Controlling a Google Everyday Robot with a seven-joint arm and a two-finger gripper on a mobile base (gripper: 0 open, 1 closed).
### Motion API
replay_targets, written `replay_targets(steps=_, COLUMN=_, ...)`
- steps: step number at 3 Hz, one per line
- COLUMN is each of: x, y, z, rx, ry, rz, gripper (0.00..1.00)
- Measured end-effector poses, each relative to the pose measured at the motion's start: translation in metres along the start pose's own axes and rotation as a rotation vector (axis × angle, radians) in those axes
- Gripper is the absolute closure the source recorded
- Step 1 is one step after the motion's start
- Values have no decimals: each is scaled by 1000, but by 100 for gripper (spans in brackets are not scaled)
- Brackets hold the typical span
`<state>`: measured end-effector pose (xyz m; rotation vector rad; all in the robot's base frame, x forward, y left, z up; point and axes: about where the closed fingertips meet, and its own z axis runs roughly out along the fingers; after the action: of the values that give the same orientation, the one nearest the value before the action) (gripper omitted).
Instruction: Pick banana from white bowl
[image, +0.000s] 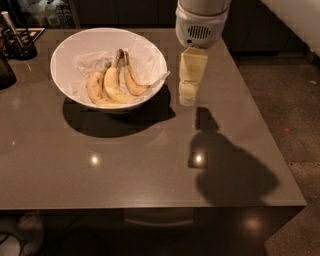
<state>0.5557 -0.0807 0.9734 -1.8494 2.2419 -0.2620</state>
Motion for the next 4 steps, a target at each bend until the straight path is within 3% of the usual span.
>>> replay_targets(steps=2, x=-45, y=-29, z=16, rx=-28, ry=-56, rz=55, gripper=0)
replay_targets(steps=4, x=-99, y=-57, z=29, rx=-51, ry=-79, rz=53, gripper=2)
